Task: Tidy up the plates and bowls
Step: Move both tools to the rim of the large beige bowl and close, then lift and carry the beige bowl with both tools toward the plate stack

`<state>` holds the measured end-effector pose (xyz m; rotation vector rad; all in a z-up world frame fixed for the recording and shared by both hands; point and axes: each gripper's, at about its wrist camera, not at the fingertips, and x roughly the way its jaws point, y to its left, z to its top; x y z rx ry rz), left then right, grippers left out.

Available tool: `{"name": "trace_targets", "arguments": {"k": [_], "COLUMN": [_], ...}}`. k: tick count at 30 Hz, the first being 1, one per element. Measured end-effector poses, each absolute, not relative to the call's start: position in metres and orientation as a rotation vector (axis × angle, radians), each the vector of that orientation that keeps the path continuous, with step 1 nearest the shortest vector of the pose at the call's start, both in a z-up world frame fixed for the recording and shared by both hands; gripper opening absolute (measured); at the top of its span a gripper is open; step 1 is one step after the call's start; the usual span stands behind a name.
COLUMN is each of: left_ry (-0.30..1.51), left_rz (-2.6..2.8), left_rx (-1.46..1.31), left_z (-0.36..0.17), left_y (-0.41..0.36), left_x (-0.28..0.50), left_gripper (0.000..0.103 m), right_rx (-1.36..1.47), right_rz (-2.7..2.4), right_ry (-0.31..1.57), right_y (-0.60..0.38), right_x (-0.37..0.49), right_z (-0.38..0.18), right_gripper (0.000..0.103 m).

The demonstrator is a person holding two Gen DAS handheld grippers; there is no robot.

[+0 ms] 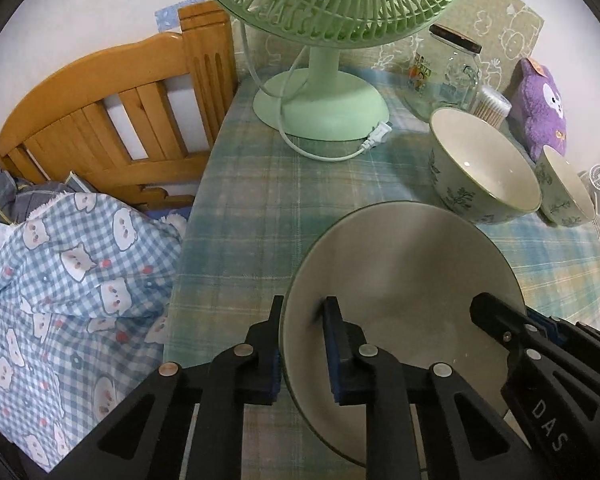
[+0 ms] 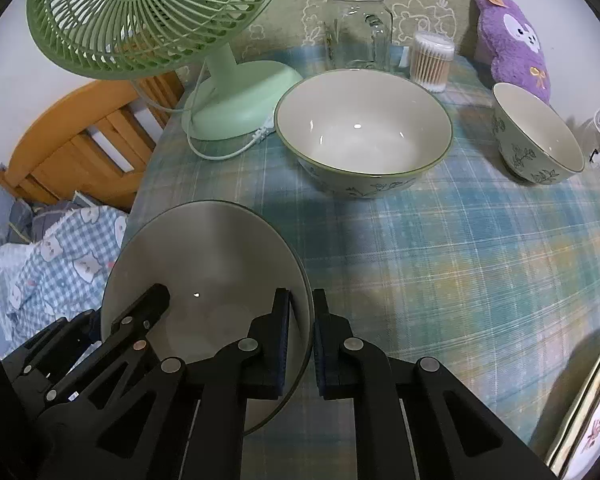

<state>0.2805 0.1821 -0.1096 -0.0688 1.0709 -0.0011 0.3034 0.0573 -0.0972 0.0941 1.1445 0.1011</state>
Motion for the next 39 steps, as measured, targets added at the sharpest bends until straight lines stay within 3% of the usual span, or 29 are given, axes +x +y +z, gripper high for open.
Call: {"name": "trace_targets", "arguments": {"k": [15, 39], "left_ry": [1.078, 1.100], "left_rz": [-0.025, -0.017], "left_rx": [-0.040, -0.054], "left_z": [-0.095, -0.082], "left_y": [0.156, 0.049], "left_x": [0.253, 0.152], "left_gripper": [0.015, 0.015], "right_rx": [0.070, 0.047], "right_rz": [0.092, 0.105], "right_ry": [1.138, 1.156], "right_y": [0.034, -0.083], "right_x": [0.271, 0.160], "right_z": [-0.080, -0.069], "right_gripper": [0.013, 0.013]}}
